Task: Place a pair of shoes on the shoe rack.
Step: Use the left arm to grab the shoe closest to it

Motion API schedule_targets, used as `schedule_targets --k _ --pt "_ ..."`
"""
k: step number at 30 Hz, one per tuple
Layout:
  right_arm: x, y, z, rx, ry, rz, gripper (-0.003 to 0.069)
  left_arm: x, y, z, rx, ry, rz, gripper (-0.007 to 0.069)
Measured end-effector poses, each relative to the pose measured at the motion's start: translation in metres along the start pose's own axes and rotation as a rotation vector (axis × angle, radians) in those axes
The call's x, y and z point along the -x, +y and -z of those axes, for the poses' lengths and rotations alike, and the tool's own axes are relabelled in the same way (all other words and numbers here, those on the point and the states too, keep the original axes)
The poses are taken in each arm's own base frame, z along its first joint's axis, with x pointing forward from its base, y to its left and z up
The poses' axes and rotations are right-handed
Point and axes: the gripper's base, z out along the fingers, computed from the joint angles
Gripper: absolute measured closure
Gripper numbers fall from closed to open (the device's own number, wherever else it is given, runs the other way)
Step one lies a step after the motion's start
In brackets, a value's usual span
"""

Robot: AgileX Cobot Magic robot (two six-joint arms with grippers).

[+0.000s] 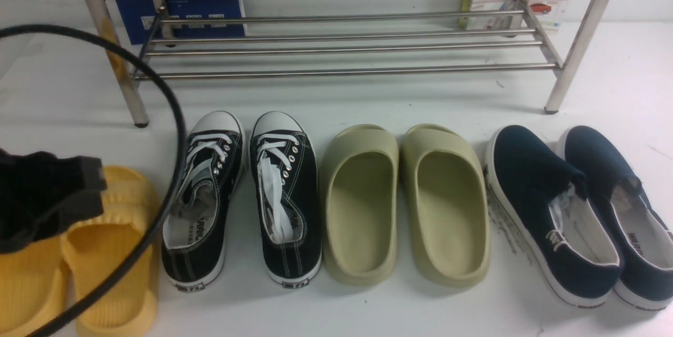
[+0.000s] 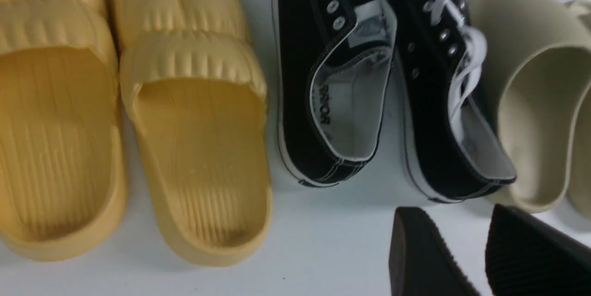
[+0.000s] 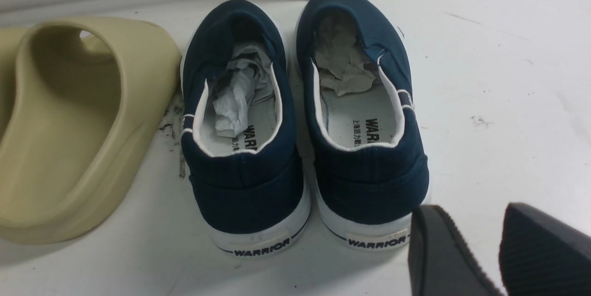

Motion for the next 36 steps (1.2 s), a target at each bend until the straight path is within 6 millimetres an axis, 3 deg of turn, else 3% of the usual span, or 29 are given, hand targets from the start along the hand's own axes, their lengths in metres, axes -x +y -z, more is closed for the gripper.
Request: schedule_targets --k 5,12,20,36 --pt "0.0 0.0 0.0 0.0 0.0 0.0 0.0419 0.01 -0.004 -0.033 -0.001 0.053 -0.061 0.0387" --pt "0.0 0.0 0.0 0.0 0.0 0.0 0.0419 0.01 -0.02 -0.059 -0.04 0.128 -0.222 0.037" --pt "0.0 0.0 0.0 0.0 0.0 0.0 0.0419 0.021 -0.012 -0.099 0.1 0.102 -0.23 0.033" --pt "0.0 0.0 0.0 0.0 0.0 0.0 0.0419 0.021 -0.007 -0.175 0.146 0.14 -0.335 0.0327"
